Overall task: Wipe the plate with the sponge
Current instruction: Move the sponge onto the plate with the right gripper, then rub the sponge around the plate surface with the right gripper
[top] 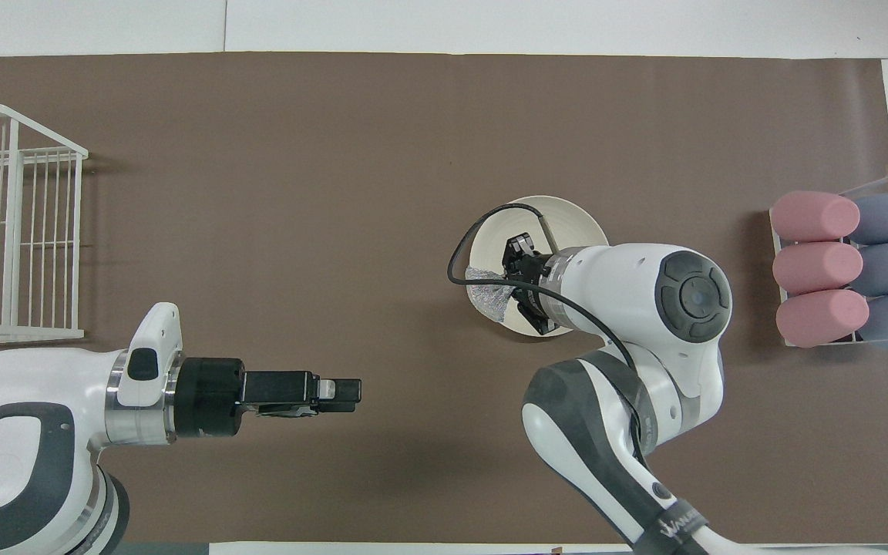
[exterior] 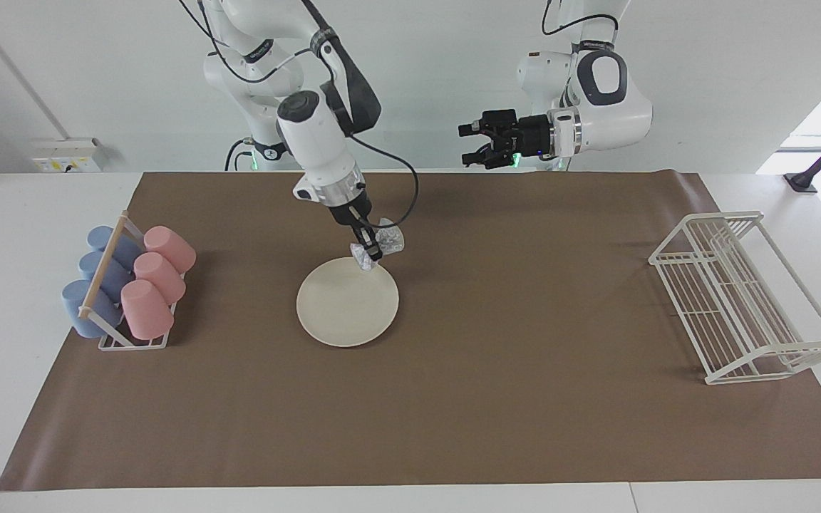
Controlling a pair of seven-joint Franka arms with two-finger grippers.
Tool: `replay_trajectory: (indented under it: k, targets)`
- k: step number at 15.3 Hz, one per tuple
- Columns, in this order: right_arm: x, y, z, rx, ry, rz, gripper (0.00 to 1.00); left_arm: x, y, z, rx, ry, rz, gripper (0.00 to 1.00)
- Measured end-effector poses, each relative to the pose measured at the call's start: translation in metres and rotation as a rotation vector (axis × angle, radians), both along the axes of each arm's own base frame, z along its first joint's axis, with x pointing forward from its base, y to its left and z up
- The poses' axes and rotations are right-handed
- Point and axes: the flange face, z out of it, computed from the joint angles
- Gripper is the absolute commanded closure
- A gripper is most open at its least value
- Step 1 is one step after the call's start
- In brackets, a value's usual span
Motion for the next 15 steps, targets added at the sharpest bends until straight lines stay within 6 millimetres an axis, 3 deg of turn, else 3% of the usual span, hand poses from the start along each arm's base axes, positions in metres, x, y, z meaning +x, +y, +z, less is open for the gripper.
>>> replay_trajectory:
  k: [3, 8, 15]
  targets:
    - [0.003, -0.010, -0.038, 0.003, 0.031, 0.030, 1.00, 0.004, 0.018, -0.006, 0.105, -0.021, -0.020, 0.00]
    - [0.002, -0.017, -0.076, 0.005, 0.061, 0.087, 1.00, 0.010, 0.042, -0.008, 0.331, -0.031, -0.070, 0.00]
    - [0.020, -0.065, -0.085, -0.010, 0.018, 0.174, 1.00, 0.023, 0.083, -0.012, 0.636, -0.124, -0.152, 0.00]
